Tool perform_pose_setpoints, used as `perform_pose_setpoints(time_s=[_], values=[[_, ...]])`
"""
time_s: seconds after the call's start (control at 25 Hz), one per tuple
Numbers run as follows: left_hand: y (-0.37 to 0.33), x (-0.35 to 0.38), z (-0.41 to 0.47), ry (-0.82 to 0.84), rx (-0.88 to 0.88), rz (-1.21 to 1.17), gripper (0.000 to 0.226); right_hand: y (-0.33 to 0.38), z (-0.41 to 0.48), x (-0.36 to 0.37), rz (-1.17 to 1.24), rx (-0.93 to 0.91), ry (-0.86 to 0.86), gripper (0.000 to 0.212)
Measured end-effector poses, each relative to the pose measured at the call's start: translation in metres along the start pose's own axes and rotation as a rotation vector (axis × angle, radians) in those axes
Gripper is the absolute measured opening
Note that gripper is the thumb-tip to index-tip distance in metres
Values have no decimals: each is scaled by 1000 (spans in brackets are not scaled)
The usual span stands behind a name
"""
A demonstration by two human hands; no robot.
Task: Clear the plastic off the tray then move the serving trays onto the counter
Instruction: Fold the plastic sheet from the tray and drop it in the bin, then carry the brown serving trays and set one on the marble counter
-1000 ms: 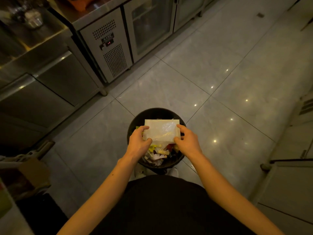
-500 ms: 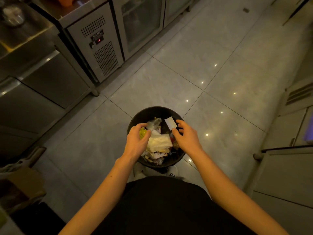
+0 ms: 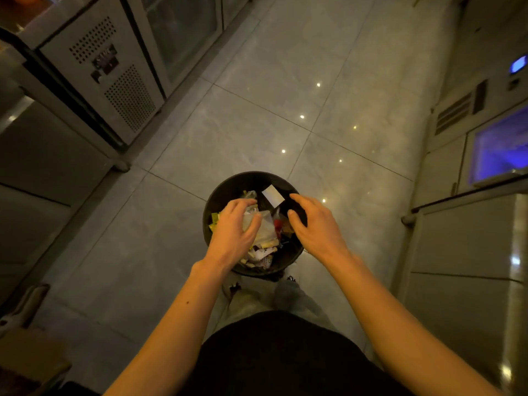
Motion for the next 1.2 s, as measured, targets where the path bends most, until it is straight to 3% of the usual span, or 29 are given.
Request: perform_pose_setpoints(time_s=[0.4, 0.76, 0.96, 1.2], values=[[-79, 45, -1, 157, 263, 132, 37, -57, -74, -48, -73, 121, -192, 42], [-247, 255, -65, 531, 702, 301, 34, -220, -290, -128, 25, 475, -635, 41], [-315, 393, -146, 758, 916, 364, 34, -312, -440, -123, 179, 721, -872, 42], [-366, 491, -224, 991, 1102, 416, 36, -364, -553, -102, 315, 959, -1064, 45]])
Point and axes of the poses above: each hand's wrist, its own z-axis towards the middle knuckle, its own x-axis out of the palm, y = z × x, the point moved 3 cm from there along z, towards the middle knuckle, and after that the axes turned 7 degrees about y, right-handed, at the moved point
